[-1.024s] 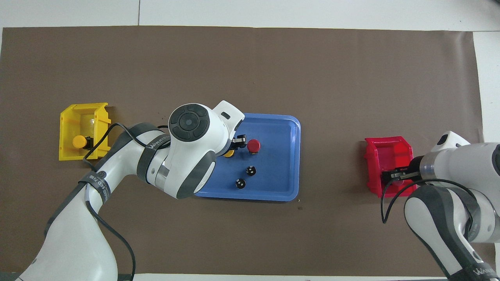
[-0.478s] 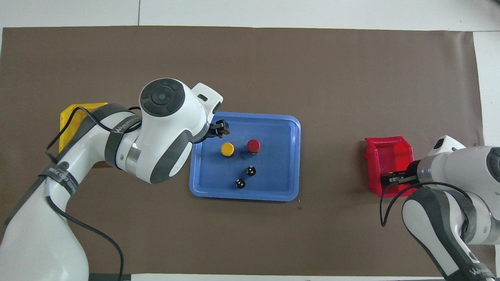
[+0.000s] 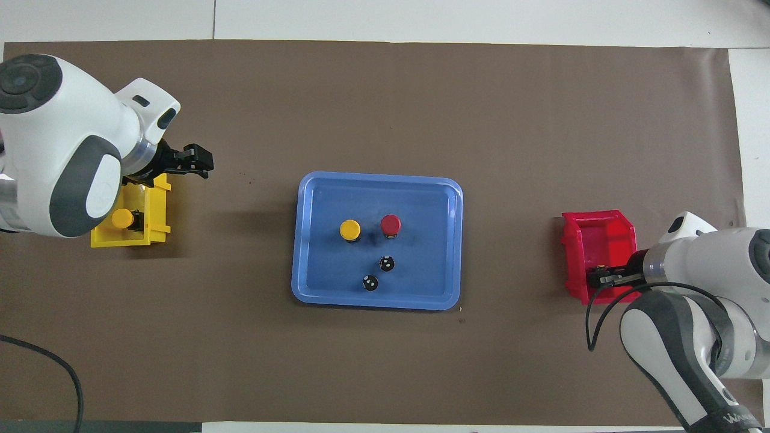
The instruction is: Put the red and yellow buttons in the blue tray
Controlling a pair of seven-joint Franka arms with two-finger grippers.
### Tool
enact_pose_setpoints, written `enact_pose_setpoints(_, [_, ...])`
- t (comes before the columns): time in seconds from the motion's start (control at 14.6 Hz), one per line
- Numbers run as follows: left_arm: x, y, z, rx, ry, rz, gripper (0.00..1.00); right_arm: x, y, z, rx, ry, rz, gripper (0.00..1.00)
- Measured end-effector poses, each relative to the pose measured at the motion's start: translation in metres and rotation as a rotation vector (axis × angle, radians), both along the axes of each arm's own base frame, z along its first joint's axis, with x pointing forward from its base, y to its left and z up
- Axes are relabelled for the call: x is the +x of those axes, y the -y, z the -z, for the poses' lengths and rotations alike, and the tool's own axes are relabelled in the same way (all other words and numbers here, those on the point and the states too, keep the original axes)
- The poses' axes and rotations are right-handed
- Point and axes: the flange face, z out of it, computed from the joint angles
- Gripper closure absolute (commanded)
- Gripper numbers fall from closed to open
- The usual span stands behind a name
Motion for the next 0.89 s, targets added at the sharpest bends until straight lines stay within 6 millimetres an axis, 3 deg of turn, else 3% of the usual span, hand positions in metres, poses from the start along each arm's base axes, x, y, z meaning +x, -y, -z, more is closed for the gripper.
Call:
enact_pose_setpoints(0.14, [0.006, -0.053, 0.004, -0.003, -0.012, 0.037, 0.04, -0.001, 0.001, 0.001, 0.0, -0.003, 0.003, 0.56])
enact_pose_setpoints(0.27, [0.008, -0.088, 0.007, -0.007, -0.005, 0.042, 0.05, -0.002, 0.002, 0.002, 0.001, -0.005, 0.004, 0.71])
enact_pose_setpoints(0.41, [0.006, -0.099, 0.016, -0.009, 0.001, 0.06, 0.17, -0.002, 0.002, 0.002, 0.001, -0.005, 0.004, 0.84])
enact_pose_setpoints(0.61, [-0.005, -0.108, 0.034, -0.011, -0.003, 0.061, 0.2, 0.0, 0.002, -0.002, 0.001, -0.003, 0.004, 0.84])
enact_pose_setpoints(0.75, [-0.017, -0.109, 0.046, -0.013, -0.008, 0.065, 0.2, 0.014, 0.003, -0.027, 0.003, -0.035, 0.002, 0.84])
enact_pose_setpoints(0.89, [-0.028, -0.109, 0.052, -0.014, -0.016, 0.067, 0.2, 0.041, 0.0, -0.074, 0.006, -0.056, 0.006, 0.84])
